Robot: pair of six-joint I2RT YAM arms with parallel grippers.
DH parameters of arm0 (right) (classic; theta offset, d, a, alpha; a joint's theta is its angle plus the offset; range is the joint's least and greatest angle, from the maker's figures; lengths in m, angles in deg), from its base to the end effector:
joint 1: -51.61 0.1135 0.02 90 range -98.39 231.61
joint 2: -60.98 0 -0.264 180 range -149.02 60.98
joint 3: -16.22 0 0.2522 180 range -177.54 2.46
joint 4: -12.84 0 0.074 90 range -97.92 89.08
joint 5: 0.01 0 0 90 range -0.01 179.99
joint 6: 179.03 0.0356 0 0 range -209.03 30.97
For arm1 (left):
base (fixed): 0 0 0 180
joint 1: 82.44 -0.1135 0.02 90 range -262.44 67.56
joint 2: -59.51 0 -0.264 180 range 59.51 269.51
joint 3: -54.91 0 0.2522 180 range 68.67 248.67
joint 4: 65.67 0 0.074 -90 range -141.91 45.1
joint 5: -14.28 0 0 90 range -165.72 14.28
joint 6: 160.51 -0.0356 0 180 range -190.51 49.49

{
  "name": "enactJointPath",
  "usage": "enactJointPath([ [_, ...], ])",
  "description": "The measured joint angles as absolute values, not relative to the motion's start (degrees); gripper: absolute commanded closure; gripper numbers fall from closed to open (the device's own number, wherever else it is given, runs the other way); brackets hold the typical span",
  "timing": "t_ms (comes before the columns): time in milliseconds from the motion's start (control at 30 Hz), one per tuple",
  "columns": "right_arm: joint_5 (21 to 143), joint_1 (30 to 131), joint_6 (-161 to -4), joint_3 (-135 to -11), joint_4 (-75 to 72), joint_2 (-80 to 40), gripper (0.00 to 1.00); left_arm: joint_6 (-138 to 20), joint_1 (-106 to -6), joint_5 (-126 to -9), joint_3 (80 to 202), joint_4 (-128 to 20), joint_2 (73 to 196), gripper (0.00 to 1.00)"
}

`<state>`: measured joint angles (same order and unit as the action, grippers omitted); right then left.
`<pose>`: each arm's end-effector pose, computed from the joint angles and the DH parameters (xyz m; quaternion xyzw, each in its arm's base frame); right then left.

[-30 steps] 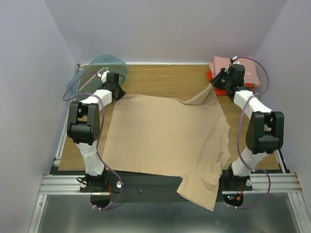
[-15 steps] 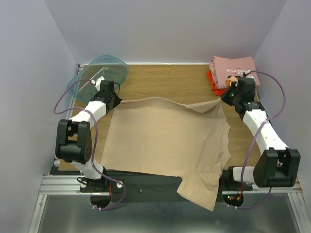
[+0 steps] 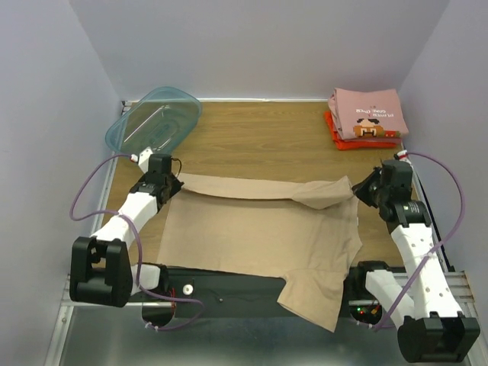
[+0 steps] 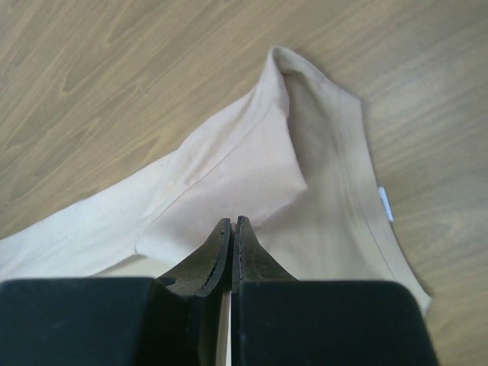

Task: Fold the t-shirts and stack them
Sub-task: Fold the tshirt

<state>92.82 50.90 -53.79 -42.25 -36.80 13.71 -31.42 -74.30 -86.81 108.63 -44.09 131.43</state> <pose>0.1740 -0.0039 0.2883 0.2880 0.8529 0.1078 0.4218 0.2597 -0.0302 0.2160 -0.2800 0.8576 -0.0890 0.4221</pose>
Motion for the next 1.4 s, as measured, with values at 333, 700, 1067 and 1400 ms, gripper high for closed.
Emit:
enactJointPath([
  [333,93.43,50.90,-51.29,-39.34,-44.95,18.06,0.95,-29.10,-74.30,-87.95,106.56,-41.34,127.15,1.00],
  [700,90.11,50.92,-44.39,-32.48,-55.86,28.03,0.33,-23.90,-74.32,-89.96,103.89,-35.24,126.56,0.03],
  [1067,90.53,50.94,-48.54,-40.43,-55.05,22.00,0.00,-22.68,-73.89,-90.52,106.91,-32.88,121.57,0.02],
  [1400,86.70,61.85,-51.34,-39.32,-31.71,-5.78,0.00,-27.62,-68.25,-85.98,116.55,-41.23,143.17,0.02],
])
